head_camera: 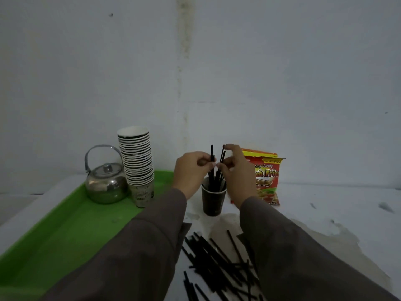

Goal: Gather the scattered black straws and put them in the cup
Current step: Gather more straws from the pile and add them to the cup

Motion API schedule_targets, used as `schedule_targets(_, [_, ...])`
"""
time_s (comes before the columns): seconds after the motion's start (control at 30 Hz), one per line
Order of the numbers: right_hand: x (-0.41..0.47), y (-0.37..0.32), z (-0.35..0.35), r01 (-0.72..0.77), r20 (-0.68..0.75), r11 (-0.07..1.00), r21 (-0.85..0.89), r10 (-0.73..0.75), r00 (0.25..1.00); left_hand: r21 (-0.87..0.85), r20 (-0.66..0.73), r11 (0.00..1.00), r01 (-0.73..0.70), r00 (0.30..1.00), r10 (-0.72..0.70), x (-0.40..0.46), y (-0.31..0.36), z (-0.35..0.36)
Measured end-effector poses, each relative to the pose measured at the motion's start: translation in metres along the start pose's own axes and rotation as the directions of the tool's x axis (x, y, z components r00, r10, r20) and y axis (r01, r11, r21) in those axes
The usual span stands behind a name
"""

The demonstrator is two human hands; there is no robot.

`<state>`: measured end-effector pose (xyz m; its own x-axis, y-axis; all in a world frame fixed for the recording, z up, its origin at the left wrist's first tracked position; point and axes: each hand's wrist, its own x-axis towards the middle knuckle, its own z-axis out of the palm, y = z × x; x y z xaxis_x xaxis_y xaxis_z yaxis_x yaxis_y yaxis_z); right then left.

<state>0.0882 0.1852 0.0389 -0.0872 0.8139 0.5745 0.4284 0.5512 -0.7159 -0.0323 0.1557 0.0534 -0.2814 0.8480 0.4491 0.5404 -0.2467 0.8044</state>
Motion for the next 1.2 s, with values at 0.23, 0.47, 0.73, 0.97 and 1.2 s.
schedule_targets(0.23, [-0.011,0.032,0.017,0.015,0.02,0.962,-0.272,-0.01,1.0,0.153,0.103,0.988,0.031,0.994,-0.047,-0.004,-0.026,0.015])
schedule_targets(0.47, [-0.012,0.035,0.015,0.024,0.046,0.938,-0.345,-0.009,0.999,0.23,0.149,0.972,0.045,0.986,-0.081,-0.005,-0.033,0.017])
schedule_targets(0.73, [-0.031,0.001,-0.029,0.059,0.016,0.977,-0.207,-0.057,0.998,0.236,0.033,0.968,-0.09,0.996,0.085,-0.041,-0.01,-0.009])
schedule_targets(0.97, [-0.13,0.005,-0.09,-0.023,0.368,0.982,-0.187,0.092,0.925,0.242,0.458,0.927,-0.285,0.876,0.15,-0.155,-0.012,-0.03])
schedule_targets(1.2, [-0.188,0.002,-0.115,0.114,0.618,0.968,-0.225,0.051,0.785,0.288,0.6,0.91,-0.297,0.797,0.07,-0.196,-0.02,-0.043])
